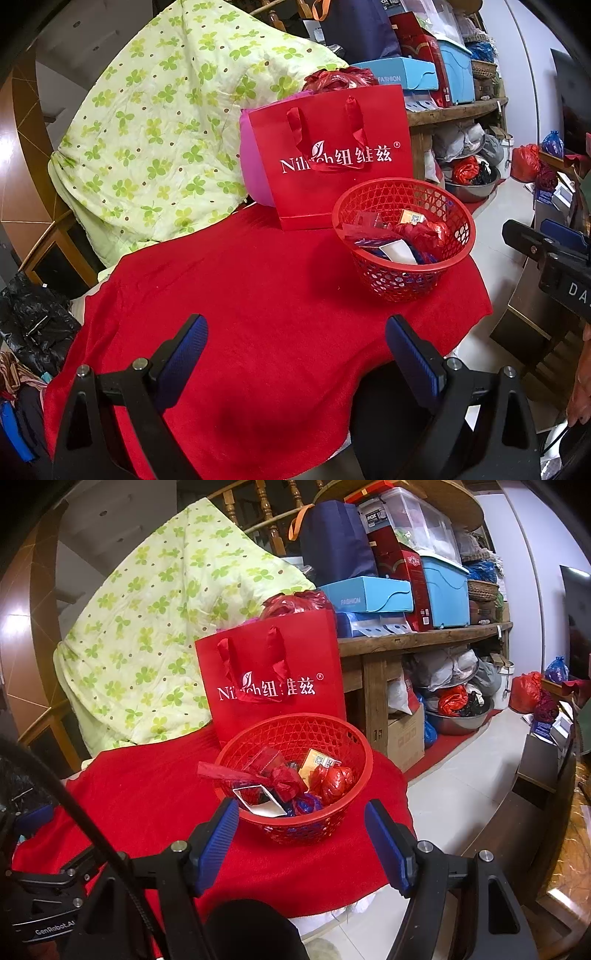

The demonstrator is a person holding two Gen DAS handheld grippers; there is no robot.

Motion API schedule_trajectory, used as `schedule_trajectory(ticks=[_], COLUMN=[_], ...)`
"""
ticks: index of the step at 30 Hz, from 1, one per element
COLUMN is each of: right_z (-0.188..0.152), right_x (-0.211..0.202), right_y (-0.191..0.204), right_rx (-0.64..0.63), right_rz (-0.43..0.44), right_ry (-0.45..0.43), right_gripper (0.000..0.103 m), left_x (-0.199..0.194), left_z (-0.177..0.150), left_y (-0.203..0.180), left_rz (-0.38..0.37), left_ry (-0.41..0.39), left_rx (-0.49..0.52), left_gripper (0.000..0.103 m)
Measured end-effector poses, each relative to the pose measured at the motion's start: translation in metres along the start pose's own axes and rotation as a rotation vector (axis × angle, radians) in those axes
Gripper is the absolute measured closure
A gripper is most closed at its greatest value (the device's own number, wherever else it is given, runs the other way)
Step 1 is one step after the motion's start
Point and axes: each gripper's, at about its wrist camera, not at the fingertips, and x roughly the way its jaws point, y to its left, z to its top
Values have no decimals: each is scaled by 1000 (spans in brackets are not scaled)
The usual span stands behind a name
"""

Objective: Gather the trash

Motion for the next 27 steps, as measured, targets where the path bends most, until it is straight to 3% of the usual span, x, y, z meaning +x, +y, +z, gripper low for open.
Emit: schedule_trajectory(ticks=[27], right_z=[-7], right_x=[8], right_y=[11], right_rx=[-26], right_rz=[9], right_ry=[26], right_gripper=[29], left_x=[15], left_z=[-11], left_y=[7], left_rz=[-17], left_ry=[57], left_rx=[-29], left_gripper=[6])
